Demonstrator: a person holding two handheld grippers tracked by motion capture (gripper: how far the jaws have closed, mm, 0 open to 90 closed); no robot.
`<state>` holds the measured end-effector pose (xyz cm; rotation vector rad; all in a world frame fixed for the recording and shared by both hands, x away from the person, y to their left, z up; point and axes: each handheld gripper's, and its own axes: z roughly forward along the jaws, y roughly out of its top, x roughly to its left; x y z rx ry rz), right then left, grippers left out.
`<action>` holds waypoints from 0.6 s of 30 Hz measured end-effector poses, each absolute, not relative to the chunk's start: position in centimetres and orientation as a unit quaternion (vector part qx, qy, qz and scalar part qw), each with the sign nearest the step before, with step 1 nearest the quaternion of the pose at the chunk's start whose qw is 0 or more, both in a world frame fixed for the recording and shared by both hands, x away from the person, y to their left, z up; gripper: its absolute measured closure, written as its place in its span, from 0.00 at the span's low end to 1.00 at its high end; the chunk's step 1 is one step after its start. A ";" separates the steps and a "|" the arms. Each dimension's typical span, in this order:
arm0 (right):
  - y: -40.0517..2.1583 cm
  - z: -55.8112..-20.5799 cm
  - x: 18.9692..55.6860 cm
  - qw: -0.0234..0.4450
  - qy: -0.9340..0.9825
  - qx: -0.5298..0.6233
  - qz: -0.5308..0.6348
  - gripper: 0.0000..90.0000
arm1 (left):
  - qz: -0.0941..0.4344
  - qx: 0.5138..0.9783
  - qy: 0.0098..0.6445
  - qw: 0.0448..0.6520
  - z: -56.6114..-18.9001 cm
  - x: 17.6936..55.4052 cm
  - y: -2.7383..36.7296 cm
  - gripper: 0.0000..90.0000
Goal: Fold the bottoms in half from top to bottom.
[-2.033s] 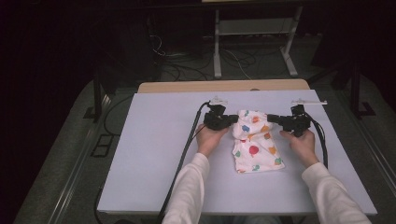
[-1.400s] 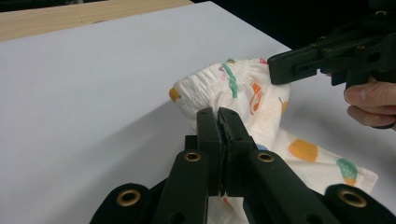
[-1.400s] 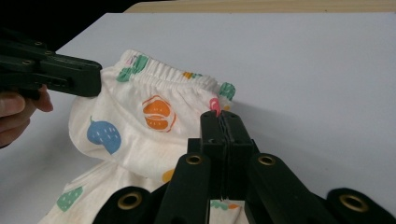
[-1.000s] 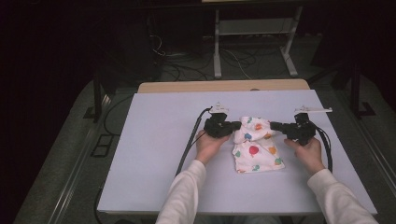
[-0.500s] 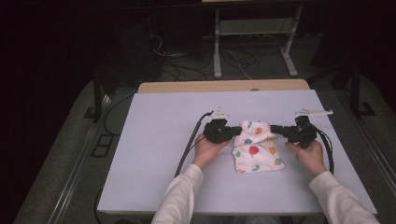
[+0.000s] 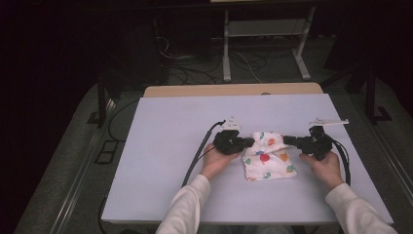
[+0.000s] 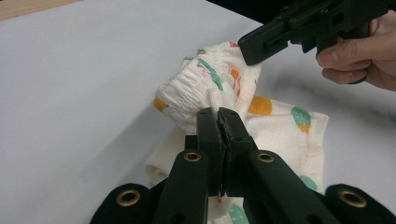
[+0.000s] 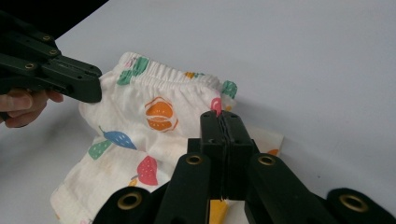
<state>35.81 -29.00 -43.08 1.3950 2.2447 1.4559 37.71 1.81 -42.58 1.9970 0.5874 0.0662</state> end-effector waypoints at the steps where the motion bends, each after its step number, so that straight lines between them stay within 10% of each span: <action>1: -29.0 -43.1 35.7 0.063 0.744 0.459 0.481 0.98 | 0.027 0.830 0.241 0.503 -42.6 37.7 1.8 0.97; 18: -28.8 -43.8 34.4 0.045 0.761 0.459 0.457 0.98 | 0.016 0.849 0.212 0.485 -43.5 36.5 1.7 0.97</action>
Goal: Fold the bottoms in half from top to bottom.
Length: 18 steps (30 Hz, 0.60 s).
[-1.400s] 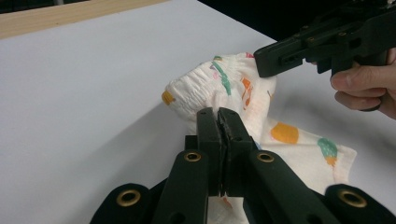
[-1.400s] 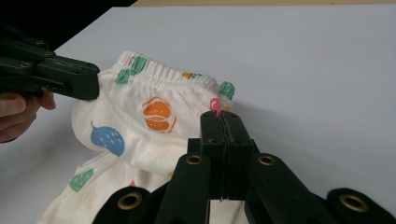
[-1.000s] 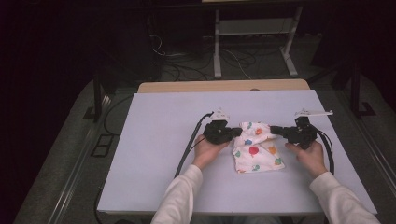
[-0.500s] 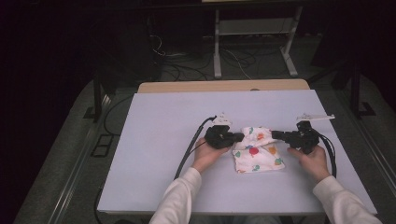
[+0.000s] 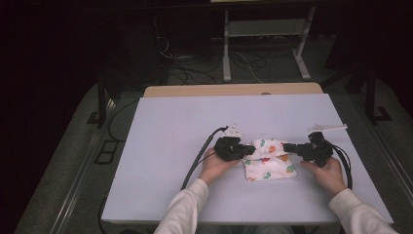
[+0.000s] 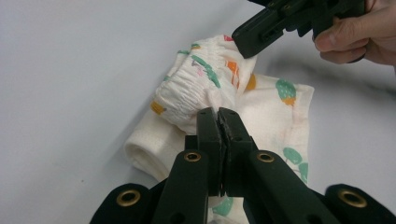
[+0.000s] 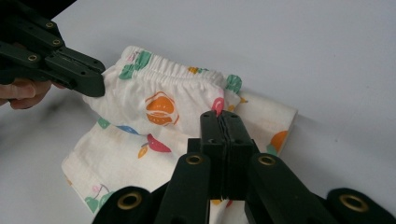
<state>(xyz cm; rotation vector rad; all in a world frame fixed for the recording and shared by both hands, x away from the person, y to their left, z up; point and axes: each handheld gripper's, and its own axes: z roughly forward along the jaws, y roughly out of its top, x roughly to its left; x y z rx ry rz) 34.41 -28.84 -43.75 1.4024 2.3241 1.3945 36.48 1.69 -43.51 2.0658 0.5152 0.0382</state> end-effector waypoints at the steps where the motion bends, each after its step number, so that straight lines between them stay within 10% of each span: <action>1: -28.8 -43.8 34.3 0.043 0.761 0.460 0.455 0.98 | 0.017 0.849 0.210 0.484 -43.6 36.4 1.7 0.97; 18: -28.6 -44.6 33.8 0.016 0.762 0.478 0.437 0.84 | 0.014 0.867 0.179 0.465 -44.3 35.9 1.3 0.97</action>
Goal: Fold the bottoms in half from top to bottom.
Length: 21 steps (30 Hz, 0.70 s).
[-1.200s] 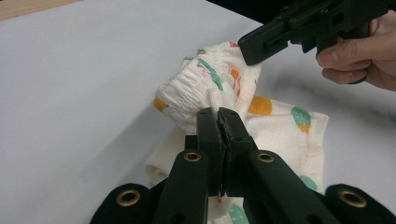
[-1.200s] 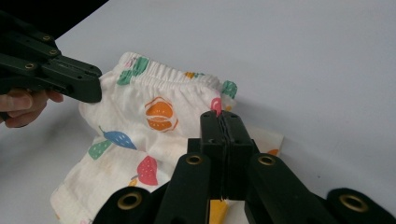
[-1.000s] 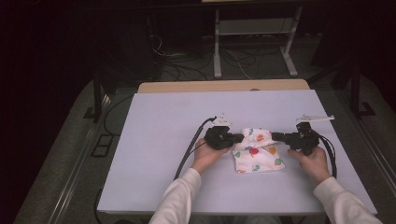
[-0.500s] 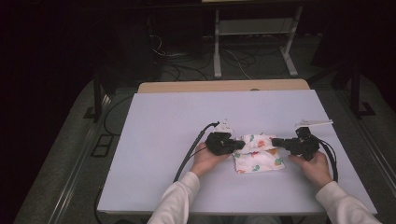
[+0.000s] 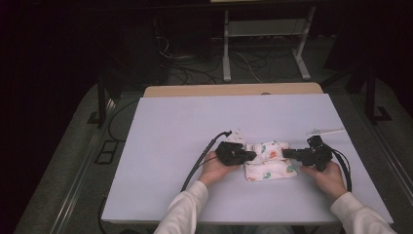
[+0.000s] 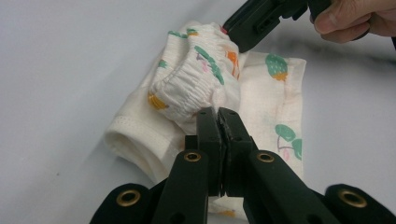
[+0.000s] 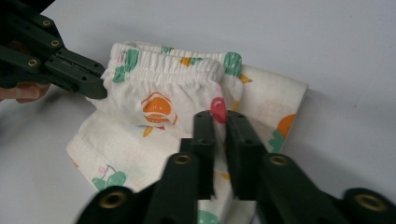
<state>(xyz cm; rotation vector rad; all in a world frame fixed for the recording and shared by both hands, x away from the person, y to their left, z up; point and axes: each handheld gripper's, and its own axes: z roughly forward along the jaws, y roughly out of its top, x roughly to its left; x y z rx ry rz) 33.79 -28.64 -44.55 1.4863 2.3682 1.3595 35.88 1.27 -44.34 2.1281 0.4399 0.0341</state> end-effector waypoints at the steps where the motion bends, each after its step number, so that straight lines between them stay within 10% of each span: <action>1: -28.6 -44.5 33.8 0.016 0.759 0.479 0.440 0.81 | 0.014 0.867 0.178 0.466 -44.4 35.9 1.2 0.97; 9: -27.7 -42.9 34.9 0.035 0.748 0.473 0.464 0.56 | 0.014 0.869 0.172 0.463 -44.4 35.7 1.1 0.97; 21: -24.8 -41.0 37.8 0.035 0.759 0.467 0.452 0.77 | 0.014 0.869 0.170 0.465 -44.6 35.5 1.1 0.97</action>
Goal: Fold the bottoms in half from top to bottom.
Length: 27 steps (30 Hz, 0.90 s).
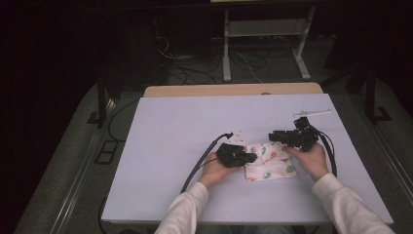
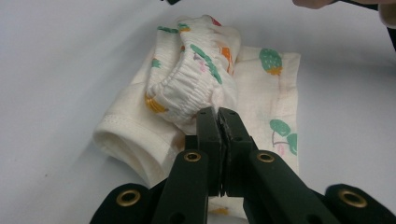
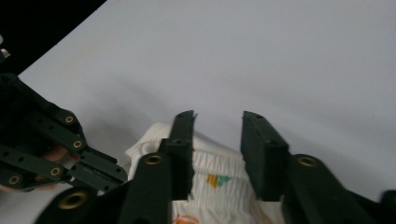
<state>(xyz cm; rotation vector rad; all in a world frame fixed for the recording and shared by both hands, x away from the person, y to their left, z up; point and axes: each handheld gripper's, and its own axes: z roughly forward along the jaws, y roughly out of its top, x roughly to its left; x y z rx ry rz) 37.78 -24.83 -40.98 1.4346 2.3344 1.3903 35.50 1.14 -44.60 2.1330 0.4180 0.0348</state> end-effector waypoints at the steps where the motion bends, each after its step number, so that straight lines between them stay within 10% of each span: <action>1: -24.7 -41.0 38.0 0.036 0.763 0.464 0.448 0.82 | 0.014 0.868 0.170 0.466 -44.6 35.5 1.1 0.97; 5: -23.8 -41.0 38.8 0.040 0.777 0.463 0.425 0.98 | 0.012 0.868 0.169 0.467 -44.8 35.5 1.0 0.97; 20: -22.2 -43.1 40.8 -0.016 0.805 0.476 0.354 0.98 | 0.004 0.870 0.166 0.465 -45.0 35.4 0.8 0.95; 27: -22.6 -42.2 40.1 -0.029 0.809 0.469 0.355 0.99 | 0.003 0.849 0.203 0.487 -44.7 35.3 0.9 0.61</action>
